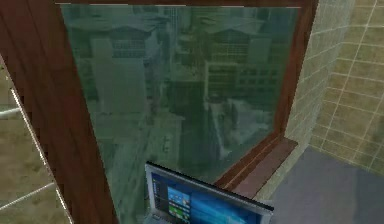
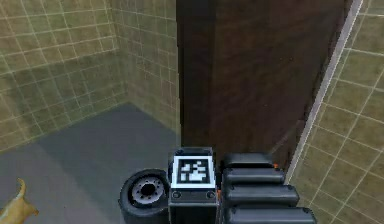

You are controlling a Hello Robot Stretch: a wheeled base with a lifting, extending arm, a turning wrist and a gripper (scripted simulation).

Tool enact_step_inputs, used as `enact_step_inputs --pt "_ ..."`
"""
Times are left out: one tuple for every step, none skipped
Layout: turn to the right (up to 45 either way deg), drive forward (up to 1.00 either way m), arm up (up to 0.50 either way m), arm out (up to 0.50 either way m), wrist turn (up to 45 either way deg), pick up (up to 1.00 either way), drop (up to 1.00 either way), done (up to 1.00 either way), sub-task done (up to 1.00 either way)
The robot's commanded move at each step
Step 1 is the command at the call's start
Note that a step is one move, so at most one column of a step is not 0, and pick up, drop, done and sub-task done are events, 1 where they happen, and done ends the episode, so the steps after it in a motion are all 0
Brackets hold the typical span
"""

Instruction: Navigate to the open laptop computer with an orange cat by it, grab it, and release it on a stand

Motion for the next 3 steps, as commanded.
enact_step_inputs --pt "45.0 0.00 0.00 0.00 0.0 0.00 0.00 0.00 0.00" --pt "45.0 0.00 0.00 0.00 0.0 0.00 0.00 0.00 0.00" --pt "9.0 0.00 0.00 0.00 0.0 0.00 0.00 0.00 0.00"
